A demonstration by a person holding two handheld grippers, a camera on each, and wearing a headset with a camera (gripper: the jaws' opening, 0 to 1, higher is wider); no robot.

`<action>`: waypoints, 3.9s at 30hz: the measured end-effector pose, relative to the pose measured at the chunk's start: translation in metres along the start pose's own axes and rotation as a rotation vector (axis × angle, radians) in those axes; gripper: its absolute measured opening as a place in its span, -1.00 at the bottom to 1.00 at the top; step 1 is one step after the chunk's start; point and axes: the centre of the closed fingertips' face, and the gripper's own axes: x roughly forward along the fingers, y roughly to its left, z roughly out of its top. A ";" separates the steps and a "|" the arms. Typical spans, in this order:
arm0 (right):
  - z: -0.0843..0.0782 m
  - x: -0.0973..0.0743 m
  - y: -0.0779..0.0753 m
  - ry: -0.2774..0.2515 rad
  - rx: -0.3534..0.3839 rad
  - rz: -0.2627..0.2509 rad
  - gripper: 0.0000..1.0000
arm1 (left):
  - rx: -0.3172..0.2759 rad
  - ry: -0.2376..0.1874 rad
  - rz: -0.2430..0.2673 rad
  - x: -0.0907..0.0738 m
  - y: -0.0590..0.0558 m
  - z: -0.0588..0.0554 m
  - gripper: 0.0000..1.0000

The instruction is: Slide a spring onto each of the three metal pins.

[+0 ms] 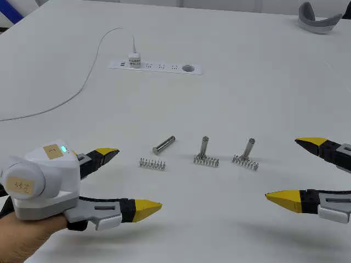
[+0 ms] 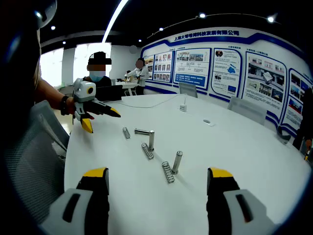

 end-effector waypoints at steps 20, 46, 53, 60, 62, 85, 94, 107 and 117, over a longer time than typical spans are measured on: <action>-0.001 0.000 0.000 0.007 0.008 -0.004 0.66 | -0.006 -0.004 0.006 -0.002 0.003 0.003 0.79; 0.005 -0.002 0.000 0.002 0.013 -0.017 0.66 | 0.000 -0.006 0.012 -0.001 0.010 0.006 0.74; 0.006 -0.001 0.001 0.001 0.014 -0.012 0.66 | 0.011 -0.009 0.013 0.000 0.012 0.011 0.71; 0.007 -0.002 0.002 0.000 0.012 -0.016 0.66 | 0.020 -0.006 0.018 0.003 0.018 0.017 0.65; 0.007 -0.002 0.002 0.001 0.011 -0.014 0.65 | 0.027 -0.006 0.018 0.005 0.019 0.020 0.63; 0.004 -0.004 0.003 0.003 0.030 -0.023 0.65 | 0.082 0.063 0.008 0.046 0.044 0.046 0.15; 0.002 -0.004 0.004 0.006 0.036 -0.023 0.65 | 0.090 0.104 0.005 0.063 0.051 0.048 -0.02; -0.001 -0.002 0.005 0.012 0.044 -0.019 0.65 | 0.092 0.174 0.008 0.083 0.055 0.041 -0.16; -0.003 -0.002 0.005 0.018 0.050 -0.018 0.65 | 0.108 0.236 0.012 0.097 0.059 0.038 -0.30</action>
